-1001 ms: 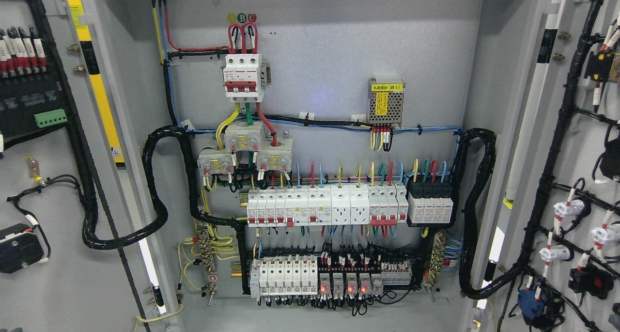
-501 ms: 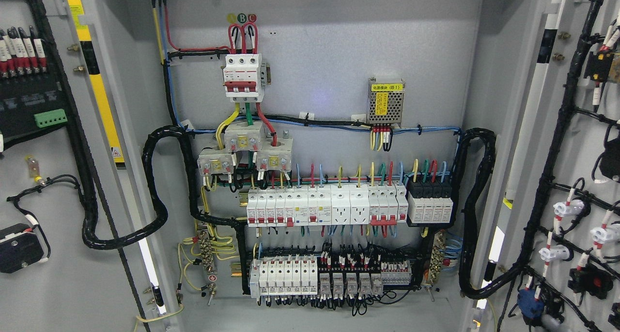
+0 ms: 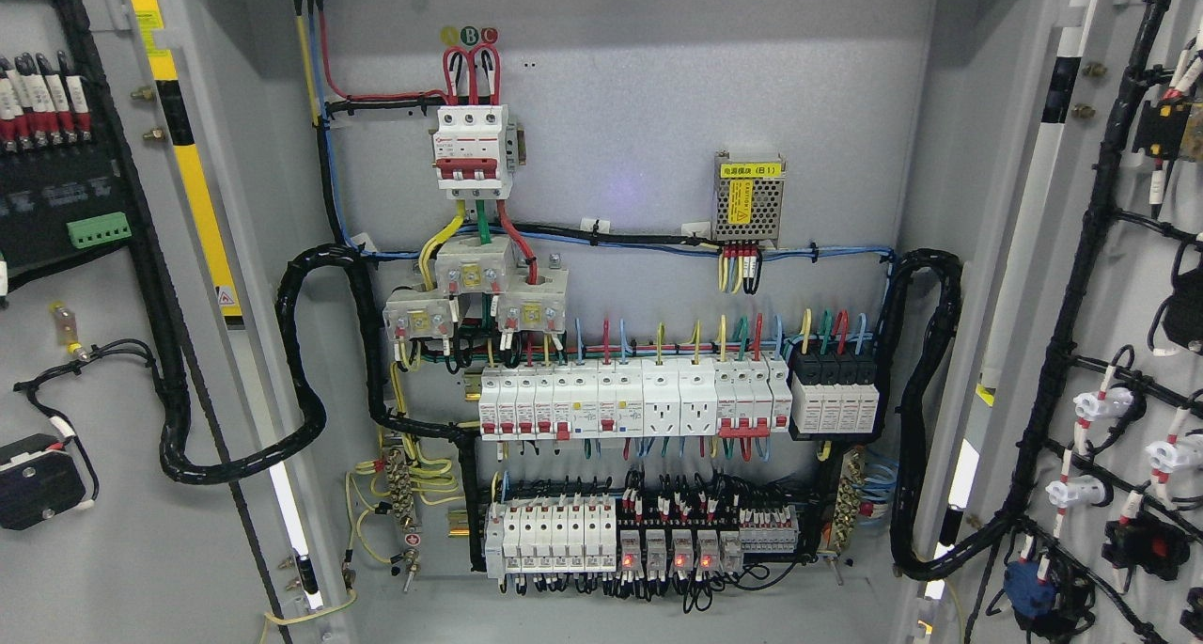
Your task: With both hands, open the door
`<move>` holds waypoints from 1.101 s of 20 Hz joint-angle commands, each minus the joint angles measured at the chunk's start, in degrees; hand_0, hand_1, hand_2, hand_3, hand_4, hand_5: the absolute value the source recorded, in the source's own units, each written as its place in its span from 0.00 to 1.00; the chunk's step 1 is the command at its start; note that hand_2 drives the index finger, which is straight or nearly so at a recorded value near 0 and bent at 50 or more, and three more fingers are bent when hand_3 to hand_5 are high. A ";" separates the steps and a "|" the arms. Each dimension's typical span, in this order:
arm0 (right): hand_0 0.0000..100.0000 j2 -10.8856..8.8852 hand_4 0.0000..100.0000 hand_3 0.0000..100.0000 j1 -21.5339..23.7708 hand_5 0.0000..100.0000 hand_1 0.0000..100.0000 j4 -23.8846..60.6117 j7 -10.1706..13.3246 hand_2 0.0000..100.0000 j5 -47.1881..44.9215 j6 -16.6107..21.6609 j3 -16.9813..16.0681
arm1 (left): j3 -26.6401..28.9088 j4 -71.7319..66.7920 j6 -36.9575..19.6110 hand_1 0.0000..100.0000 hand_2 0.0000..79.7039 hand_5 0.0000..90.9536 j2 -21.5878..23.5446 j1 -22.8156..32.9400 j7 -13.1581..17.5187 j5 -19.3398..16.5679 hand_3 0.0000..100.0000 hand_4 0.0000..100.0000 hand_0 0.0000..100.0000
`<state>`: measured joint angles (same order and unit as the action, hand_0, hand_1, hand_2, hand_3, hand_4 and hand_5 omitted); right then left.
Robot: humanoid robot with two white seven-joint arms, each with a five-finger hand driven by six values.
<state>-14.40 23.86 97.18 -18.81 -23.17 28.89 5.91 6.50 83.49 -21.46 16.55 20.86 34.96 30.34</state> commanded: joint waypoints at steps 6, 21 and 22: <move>0.00 9.38 0.00 0.00 -5.74 0.00 0.50 -49.94 0.70 0.04 7.09 -0.67 7.63 | -8.52 -68.94 0.02 0.56 0.00 0.00 -10.74 -17.33 0.20 -1.52 0.00 0.00 0.12; 0.00 13.17 0.00 0.00 -16.12 0.00 0.50 -90.50 1.31 0.04 7.00 -12.59 2.90 | -11.24 -84.63 5.91 0.56 0.00 0.00 -11.71 -17.26 -25.87 -14.17 0.00 0.00 0.12; 0.00 13.17 0.00 0.00 -16.30 0.00 0.50 -90.50 2.27 0.04 7.09 -15.85 2.10 | -11.24 -84.89 5.91 0.56 0.00 0.00 -11.71 -17.26 -27.91 -14.26 0.00 0.00 0.12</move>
<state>-3.39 9.39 29.94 -17.78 -16.29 19.48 11.27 -2.36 16.66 -15.80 6.71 4.10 15.34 18.64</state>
